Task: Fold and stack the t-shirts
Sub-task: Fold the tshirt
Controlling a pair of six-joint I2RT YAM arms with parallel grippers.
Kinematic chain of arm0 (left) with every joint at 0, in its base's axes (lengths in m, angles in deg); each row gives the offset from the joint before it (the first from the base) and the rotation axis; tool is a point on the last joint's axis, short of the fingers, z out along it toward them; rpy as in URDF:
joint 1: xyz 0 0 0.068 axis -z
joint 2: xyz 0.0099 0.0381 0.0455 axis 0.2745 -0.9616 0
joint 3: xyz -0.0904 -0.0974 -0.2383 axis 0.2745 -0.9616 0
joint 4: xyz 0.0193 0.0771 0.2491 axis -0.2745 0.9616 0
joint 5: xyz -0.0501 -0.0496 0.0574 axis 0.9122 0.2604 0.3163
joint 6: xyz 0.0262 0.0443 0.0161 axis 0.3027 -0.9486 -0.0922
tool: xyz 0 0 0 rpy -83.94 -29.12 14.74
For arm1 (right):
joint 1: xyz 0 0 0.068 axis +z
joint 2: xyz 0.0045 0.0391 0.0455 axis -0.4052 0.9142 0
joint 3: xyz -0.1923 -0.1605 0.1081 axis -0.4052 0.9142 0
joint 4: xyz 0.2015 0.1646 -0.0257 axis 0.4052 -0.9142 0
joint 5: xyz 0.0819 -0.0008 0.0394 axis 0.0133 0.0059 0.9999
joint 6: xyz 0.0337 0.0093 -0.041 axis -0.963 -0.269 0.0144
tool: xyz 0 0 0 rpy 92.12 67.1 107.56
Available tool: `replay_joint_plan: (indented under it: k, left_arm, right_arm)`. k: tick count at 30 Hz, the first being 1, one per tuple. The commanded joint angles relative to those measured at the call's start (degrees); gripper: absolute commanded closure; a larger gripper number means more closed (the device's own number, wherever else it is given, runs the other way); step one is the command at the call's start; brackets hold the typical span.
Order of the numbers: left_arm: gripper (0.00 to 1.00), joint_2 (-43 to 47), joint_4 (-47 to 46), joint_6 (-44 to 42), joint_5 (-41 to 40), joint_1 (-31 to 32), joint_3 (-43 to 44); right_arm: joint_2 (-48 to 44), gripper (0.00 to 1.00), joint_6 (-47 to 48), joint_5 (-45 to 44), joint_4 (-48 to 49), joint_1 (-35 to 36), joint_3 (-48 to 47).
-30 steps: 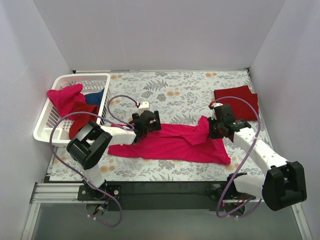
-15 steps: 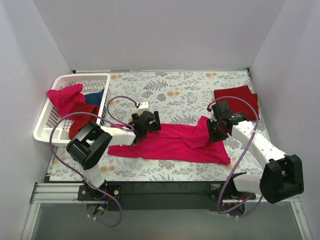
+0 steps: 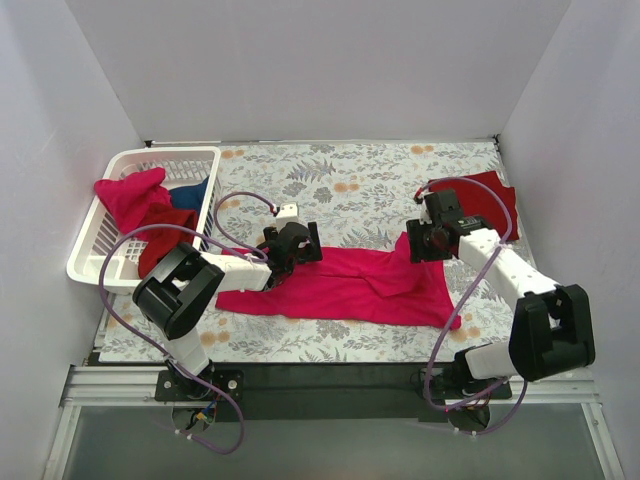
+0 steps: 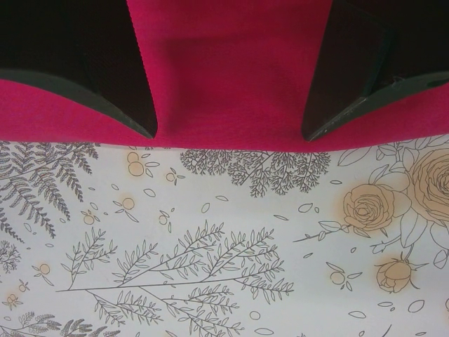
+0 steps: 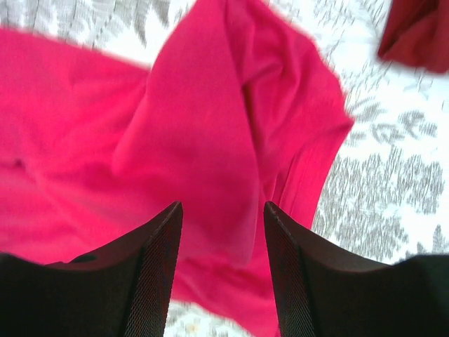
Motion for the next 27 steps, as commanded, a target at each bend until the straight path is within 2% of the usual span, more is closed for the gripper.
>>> replay_joint_plan:
  k: [1,6,10,11,15,16,27]
  left_arm:
    - [0.22,1.02,3.82,-0.39,-0.14,-0.24,-1.23]
    - [0.22,1.29,4.34,-0.39,-0.93,-0.24,-1.49]
    - [0.22,1.11,4.34,-0.39,-1.11,-0.24,-1.49]
    - [0.22,1.02,4.34,-0.39,-1.11,-0.24,-1.40]
    - [0.22,0.58,4.08,-0.39,-0.67,-0.24,-1.32]
    - [0.22,0.41,3.91,-0.39,-0.41,-0.24,-1.32]
    - [0.22,-0.21,2.85,-0.30,0.21,-0.24,-1.93]
  right_arm:
    - [3.60,0.54,0.76,1.61,10.13,-1.67,-2.12]
    - [7.91,0.58,0.68,3.90,11.37,-2.91,0.34]
    - [6.25,0.64,-0.02,4.96,10.49,-2.91,3.33]
    - [5.63,0.67,-0.20,4.95,10.22,-2.82,3.68]
    - [2.47,0.97,-0.55,5.13,8.03,-2.91,5.18]
    - [2.12,0.99,-0.90,5.22,7.33,-2.91,5.35]
    - [-9.04,0.99,-5.73,11.10,-0.93,-2.82,10.01]
